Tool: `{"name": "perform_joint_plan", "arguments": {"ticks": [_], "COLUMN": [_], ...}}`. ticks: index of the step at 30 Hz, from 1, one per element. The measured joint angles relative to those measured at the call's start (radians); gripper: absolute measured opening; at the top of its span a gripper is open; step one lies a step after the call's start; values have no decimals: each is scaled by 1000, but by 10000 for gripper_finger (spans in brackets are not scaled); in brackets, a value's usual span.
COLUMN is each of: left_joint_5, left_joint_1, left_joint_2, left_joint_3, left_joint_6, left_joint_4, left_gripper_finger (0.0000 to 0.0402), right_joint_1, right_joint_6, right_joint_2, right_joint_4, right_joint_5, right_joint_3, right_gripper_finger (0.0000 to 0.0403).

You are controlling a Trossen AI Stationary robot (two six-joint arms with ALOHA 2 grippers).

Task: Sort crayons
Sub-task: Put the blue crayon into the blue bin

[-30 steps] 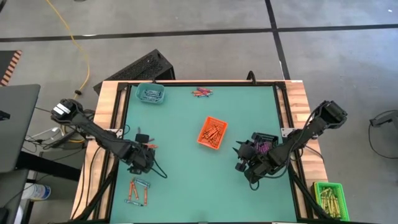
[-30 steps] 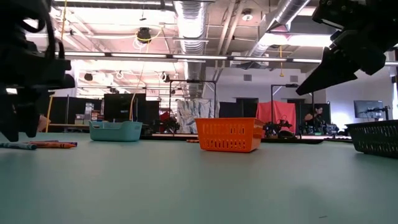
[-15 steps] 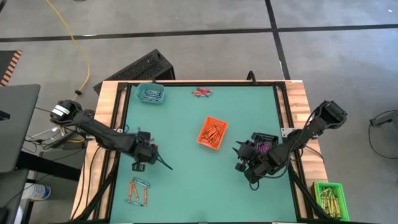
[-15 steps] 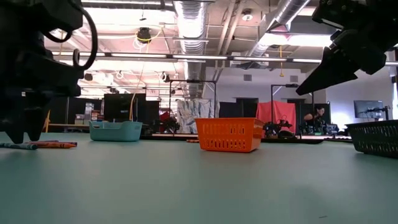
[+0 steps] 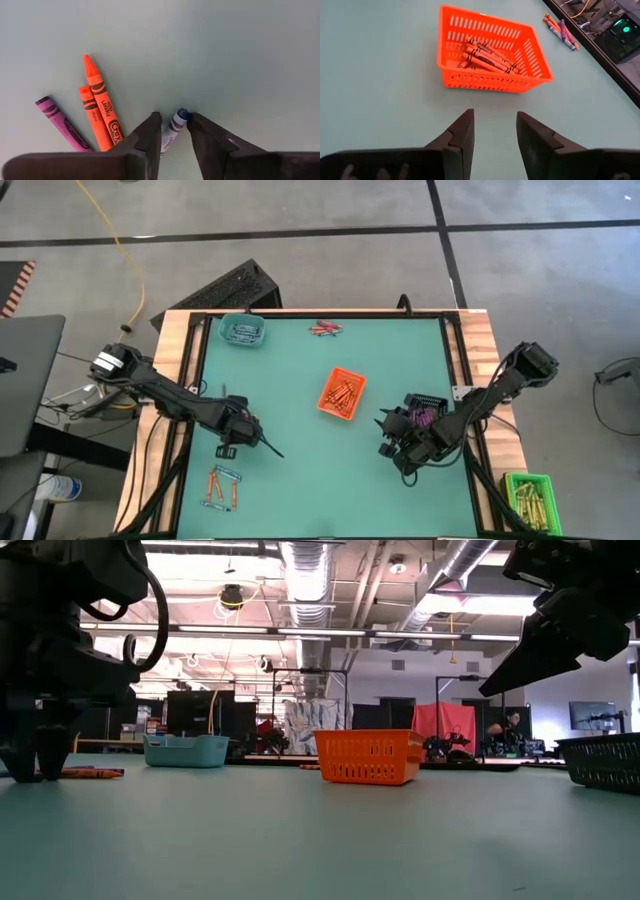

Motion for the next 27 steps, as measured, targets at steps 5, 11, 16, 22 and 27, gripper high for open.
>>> {"name": "perform_joint_plan", "arguments": {"ticks": [5,11,16,22,27], "left_joint_5": [1,-2,-9,-36,-61], "left_joint_1": [0,0,0,2,2], "left_joint_2": [-29,-34,-33,-34,-34], "left_joint_3": [17,22,31,82,149], "left_joint_6": [-4,-13,-15,11,67], "left_joint_4": [1,2,11,68,78], "left_gripper_finger": [30,11,6,2,2], "right_joint_1": [0,0,0,0,0], "right_joint_6": [0,0,-1,-3,-3], "right_joint_2": [0,0,0,1,1], "right_joint_4": [-1,-1,-2,-4,-6], "right_joint_5": [0,1,1,1,1], "right_joint_3": [0,0,0,0,0], "right_gripper_finger": [141,141,141,141,141]}}
